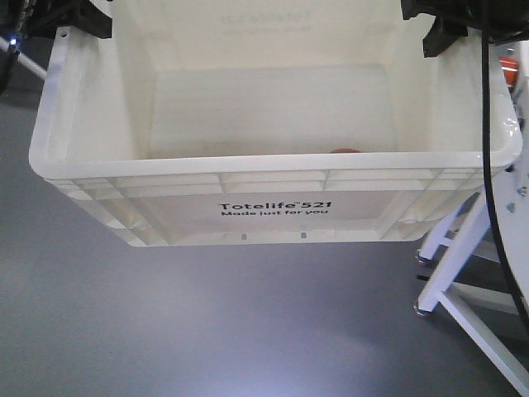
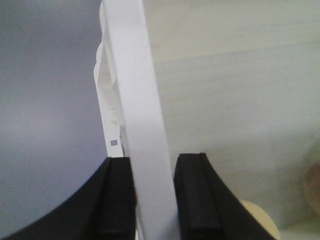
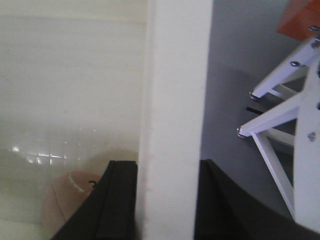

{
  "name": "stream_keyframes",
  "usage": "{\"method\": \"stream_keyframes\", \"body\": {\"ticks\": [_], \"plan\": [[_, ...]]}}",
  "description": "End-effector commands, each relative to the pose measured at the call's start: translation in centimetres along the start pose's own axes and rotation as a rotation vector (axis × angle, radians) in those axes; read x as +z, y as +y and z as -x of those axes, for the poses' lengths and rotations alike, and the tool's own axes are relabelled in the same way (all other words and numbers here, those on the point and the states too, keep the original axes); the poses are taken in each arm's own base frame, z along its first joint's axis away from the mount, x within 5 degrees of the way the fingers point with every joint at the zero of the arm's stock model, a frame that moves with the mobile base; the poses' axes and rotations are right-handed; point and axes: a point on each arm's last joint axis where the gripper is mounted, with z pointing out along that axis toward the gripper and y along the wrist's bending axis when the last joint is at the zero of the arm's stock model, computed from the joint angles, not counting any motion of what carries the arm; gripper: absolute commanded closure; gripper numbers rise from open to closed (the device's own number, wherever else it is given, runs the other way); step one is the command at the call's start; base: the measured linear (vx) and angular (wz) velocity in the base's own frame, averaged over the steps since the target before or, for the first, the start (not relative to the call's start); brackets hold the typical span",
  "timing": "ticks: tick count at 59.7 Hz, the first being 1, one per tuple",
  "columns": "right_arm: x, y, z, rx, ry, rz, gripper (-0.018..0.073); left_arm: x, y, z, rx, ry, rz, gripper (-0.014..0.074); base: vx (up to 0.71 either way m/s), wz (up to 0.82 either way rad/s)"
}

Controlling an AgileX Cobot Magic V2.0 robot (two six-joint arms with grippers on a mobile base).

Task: Place moving items into box and shelve
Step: 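Hold the tote while the base turns away from the table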

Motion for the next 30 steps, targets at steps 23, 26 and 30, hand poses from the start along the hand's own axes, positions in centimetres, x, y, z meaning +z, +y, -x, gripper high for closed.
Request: {"method": "stream_keyframes", "body": {"ticks": [23, 26, 30], "plan": [[-3.78, -1.01, 0.71, -0.015, -0.169, -0.045, 0.0564, -3.87, -0.42, 1.75, 0.041, -0.221, 0.014, 0.0596, -0.04, 0.74], [-3.78, -1.01, 0.71, -0.015, -0.169, -0.045, 0.0564, -3.87, -0.42, 1.76, 0.041, -0.222, 0.014, 0.0596, 0.0, 0.69], [-3.78, -1.01, 0.71, -0.015, -0.169, -0.045, 0.0564, -3.87, -0.42, 1.75, 0.041, -0.221, 0.014, 0.0596, 0.01, 0.67]]}}
